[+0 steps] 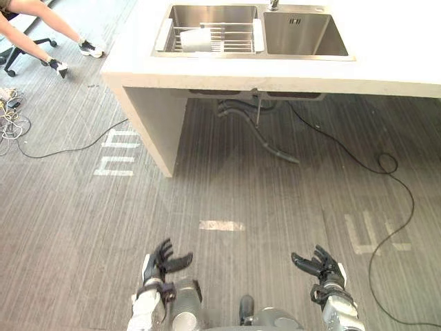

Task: Walk over to the sink, pick up the cup, carry it to the dishwasher, place the cup inside the dishwasher, then close the dishwasher door

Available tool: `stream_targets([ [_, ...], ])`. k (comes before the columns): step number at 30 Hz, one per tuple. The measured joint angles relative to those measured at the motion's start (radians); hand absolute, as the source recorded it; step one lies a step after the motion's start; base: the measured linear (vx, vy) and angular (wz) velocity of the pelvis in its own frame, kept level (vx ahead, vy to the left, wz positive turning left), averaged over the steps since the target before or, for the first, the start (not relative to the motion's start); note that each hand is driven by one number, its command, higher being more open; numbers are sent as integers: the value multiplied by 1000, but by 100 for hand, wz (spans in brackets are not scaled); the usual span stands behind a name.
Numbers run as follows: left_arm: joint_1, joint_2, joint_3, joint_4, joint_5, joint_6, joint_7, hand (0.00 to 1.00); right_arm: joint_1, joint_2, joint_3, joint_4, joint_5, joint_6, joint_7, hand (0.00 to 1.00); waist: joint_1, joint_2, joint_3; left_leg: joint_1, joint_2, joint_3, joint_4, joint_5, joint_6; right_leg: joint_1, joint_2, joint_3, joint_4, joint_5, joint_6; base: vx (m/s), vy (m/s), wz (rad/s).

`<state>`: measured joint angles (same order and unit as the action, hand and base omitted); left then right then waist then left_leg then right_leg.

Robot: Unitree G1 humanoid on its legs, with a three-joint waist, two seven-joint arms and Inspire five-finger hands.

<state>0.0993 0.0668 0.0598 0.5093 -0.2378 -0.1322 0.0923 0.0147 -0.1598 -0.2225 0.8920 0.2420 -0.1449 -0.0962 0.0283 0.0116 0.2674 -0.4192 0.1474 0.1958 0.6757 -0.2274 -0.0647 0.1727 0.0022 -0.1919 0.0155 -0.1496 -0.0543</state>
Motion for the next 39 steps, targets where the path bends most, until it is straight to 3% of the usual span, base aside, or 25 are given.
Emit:
stream_targets([
  [1, 48, -13, -34, -172, 0, -4, 13, 90, 23, -1, -2, 9, 0, 7, -10, 90, 20, 9, -4, -8, -55, -14, -327, 121, -14, 60, -11, 7, -7, -53, 31, 626, 123, -10],
  [2, 64, -20, -46, -228, 0, -7, 17, 90, 36, -2, -2, 8, 0, 7, -13, 90, 30, 18, -7, -8, -65, -18, -401, 155, -18, 79, -6, 13, -9, -75, 46, 637, 155, -18],
  [3, 77, -25, -51, -283, 0, -7, 19, 90, 48, -1, -2, 11, -1, 9, -14, 90, 39, 23, -9, -18, -66, -21, -415, 220, 8, 99, -3, 19, -9, -97, 57, 515, 175, -25],
  [4, 90, -27, -53, -369, 1, -9, 25, 90, 75, 13, -1, 12, -2, 17, -17, 90, 59, 4, -25, -14, -85, -13, -374, 317, 92, 130, -27, 32, -2, -129, 89, 642, 204, -14],
  [5, 91, -30, -57, -449, 1, -9, 42, 90, 90, 23, -2, 10, -10, 22, -18, 90, 65, -20, -38, -26, -108, -6, -331, 294, 123, 119, -67, 35, 43, -137, 103, 785, 254, -9],
  [7, 111, -36, -68, -584, 1, -12, 57, 90, 95, 25, -2, 3, -10, 24, -18, 90, 68, -23, -40, -28, -118, 7, -263, 228, 140, 77, -92, 70, 173, -132, 110, 636, 198, 1],
  [8, 120, -32, -75, -681, 3, -16, 61, 90, 95, 28, -8, 3, -11, 24, -16, 90, 66, -23, -40, -3, -127, 5, -227, 169, 144, 27, -109, 85, 336, -112, 143, 598, 195, 9],
  [9, 113, -14, -84, -766, 7, -21, 73, 90, 95, 38, -7, -3, -14, 24, -14, 90, 64, -26, -40, 51, -143, -5, -236, 131, 149, -58, -135, 90, 576, -31, 226, 582, 190, 18],
  [10, 109, -4, -88, -801, 15, -27, 83, 90, 95, 46, -6, -10, -18, 24, -12, 90, 59, -27, -41, 85, -150, -11, -253, 118, 146, -106, -147, 99, 694, 32, 247, 543, 167, 24],
  [12, 121, 6, -87, -938, 44, -71, 139, 90, 112, 74, 20, -54, -40, 22, 5, 90, 34, -25, -47, 255, -161, -27, -334, 72, 145, -270, -176, 89, 1008, -34, 178, 557, 112, 18],
  [14, 120, 4, -87, -1014, 64, -128, 168, 90, 137, 93, 48, -85, -49, 15, 15, 90, 24, -17, -67, 356, -149, -48, -382, 42, 134, -367, -178, 35, 1008, -78, 118, 579, 17, 22],
  [16, 116, -1, -86, -1061, 82, -177, 182, 90, 141, 102, 55, -85, -49, 13, 24, 90, 17, -15, -86, 421, -131, -68, -418, 19, 115, -456, -174, -15, 898, -110, 94, 489, -90, 29],
  [18, 116, -7, -86, -1057, 82, -214, 194, 90, 142, 101, 54, -79, -49, 12, 24, 90, 1, -15, -100, 486, -105, -98, -453, -9, 76, -521, -139, -23, 617, -94, 102, 478, -156, 44],
  [19, 116, -5, -87, -1050, 82, -214, 193, 90, 142, 101, 54, -77, -49, 12, 24, 90, -5, -21, -103, 496, -100, -103, -456, -20, 62, -522, -122, -15, 519, -63, 103, 502, -212, 63],
  [20, 120, 6, -87, -1026, 82, -212, 191, 90, 150, 100, 57, -67, -49, 12, 24, 90, -16, -39, -114, 514, -102, -106, -455, -48, 32, -516, -107, 21, 370, 107, 79, 613, -258, 51],
  [22, 128, -14, -90, -955, 82, -182, 186, 90, 141, 68, 57, -26, -49, 14, 23, 90, -12, 5, -134, 525, -45, -111, -430, -57, 7, -483, -65, 10, 367, 110, 48, 502, -220, 28],
  [24, 120, -26, -103, -920, 83, -154, 158, 90, 146, 52, 57, -43, -48, 14, 26, 90, -24, 26, -126, 465, -5, -109, -249, -48, -5, -416, -38, -26, 322, 83, 29, 413, -220, 30],
  [25, 106, -25, -126, -899, 84, -134, 137, 90, 161, 46, 59, -55, -46, 14, 28, 90, -23, 26, -122, 373, 34, -105, -25, -14, -23, -353, -27, -39, 281, 74, 19, 396, -211, 21],
  [27, 106, -10, -154, -898, 114, -125, 107, 90, 188, 40, 65, -97, -46, 12, 27, 90, -7, 24, -122, 283, 80, -71, 167, -28, -21, -259, -13, -36, 219, 70, 12, 431, -176, -4],
  [30, 90, 45, -156, -906, 201, -125, 77, 90, 184, 11, 64, -110, -44, -7, 34, 90, 4, 24, -127, 221, 66, -56, -8, -45, -3, -191, -23, -4, 155, 71, 14, 245, -15, -27],
  [31, 76, 72, -154, -906, 231, -125, 75, 90, 178, -1, 63, -100, -44, -11, 35, 90, 5, 30, -131, 223, 41, -78, -168, -14, 3, -186, -24, 10, 143, 72, 18, 163, 63, -31],
  [32, 65, 81, -152, -906, 261, -125, 75, 90, 177, -7, 63, -91, -44, -12, 38, 90, 5, 43, -139, 227, 30, -98, -292, 81, 6, -186, -16, 19, 136, 71, 30, 200, 112, -37],
  [33, 60, 84, -150, -904, 298, -125, 75, 90, 174, -11, 61, -71, -44, -10, 46, 90, 3, 66, -153, 239, 34, -121, -370, 156, -23, -185, 1, 28, 127, 69, 46, 158, 117, -25],
  [36, 53, 128, -152, -895, 372, -104, 72, 90, 195, 34, 61, -57, -44, -7, 57, 90, -13, 13, -158, 309, -9, -96, -514, 197, -15, -186, -39, 51, 117, 64, 67, 155, 116, -11],
  [39, 52, 166, -171, -893, 430, -88, 53, 90, 223, 48, 61, -54, -44, -7, 72, 90, -23, 1, -167, 365, -44, -73, -612, 232, 2, -176, -63, 66, 104, 62, 88, 74, 71, -10],
])
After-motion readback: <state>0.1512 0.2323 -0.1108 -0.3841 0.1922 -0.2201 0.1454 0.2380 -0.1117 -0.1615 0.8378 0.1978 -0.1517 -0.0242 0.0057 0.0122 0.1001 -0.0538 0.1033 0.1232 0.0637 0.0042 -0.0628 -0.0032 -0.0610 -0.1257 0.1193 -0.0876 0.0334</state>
